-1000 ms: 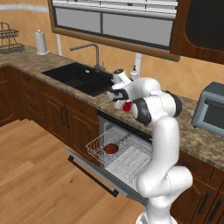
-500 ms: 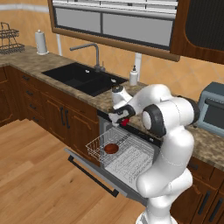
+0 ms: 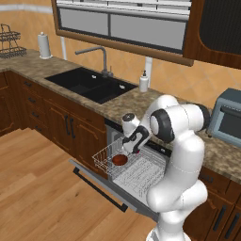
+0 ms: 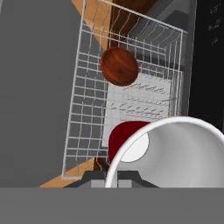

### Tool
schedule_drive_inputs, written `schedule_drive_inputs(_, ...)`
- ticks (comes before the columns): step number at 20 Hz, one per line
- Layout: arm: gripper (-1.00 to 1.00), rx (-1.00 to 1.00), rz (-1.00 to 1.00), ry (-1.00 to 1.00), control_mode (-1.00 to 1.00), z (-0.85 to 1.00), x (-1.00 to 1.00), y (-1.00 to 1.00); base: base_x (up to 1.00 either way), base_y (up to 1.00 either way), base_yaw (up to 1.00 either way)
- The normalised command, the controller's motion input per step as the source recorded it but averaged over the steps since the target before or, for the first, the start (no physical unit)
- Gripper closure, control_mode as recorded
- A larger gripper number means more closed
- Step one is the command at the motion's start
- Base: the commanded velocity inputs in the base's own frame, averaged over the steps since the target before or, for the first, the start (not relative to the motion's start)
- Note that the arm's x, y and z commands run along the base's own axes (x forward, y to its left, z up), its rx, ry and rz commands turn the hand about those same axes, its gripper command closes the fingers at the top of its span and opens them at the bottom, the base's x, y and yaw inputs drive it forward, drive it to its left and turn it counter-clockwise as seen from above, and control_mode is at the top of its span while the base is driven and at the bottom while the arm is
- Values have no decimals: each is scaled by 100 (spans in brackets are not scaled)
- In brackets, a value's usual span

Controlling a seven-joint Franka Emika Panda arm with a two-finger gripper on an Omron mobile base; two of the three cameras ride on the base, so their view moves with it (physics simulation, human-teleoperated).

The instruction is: Pick up the cup and bowl from the counter, place them in the dishwasher, and close the dishwasher door.

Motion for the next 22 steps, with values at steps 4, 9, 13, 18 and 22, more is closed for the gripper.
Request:
schedule_drive_inputs(4, 100, -1, -1, 3, -100, -95, 7, 0, 0, 0, 0)
schedule_drive_inputs(9, 100, -7, 0, -1, -100, -87, 10, 0, 0, 0, 0)
schedule_drive_inputs(13, 100, -10, 0, -2, -100, -80, 23, 0, 0, 0, 0)
schedule_drive_inputs(18, 100, -2, 0, 0, -100, -63, 16, 0, 0, 0, 0)
schedule_drive_inputs(22, 100, 0, 0, 0, -100, -41, 19, 0, 0, 0, 0)
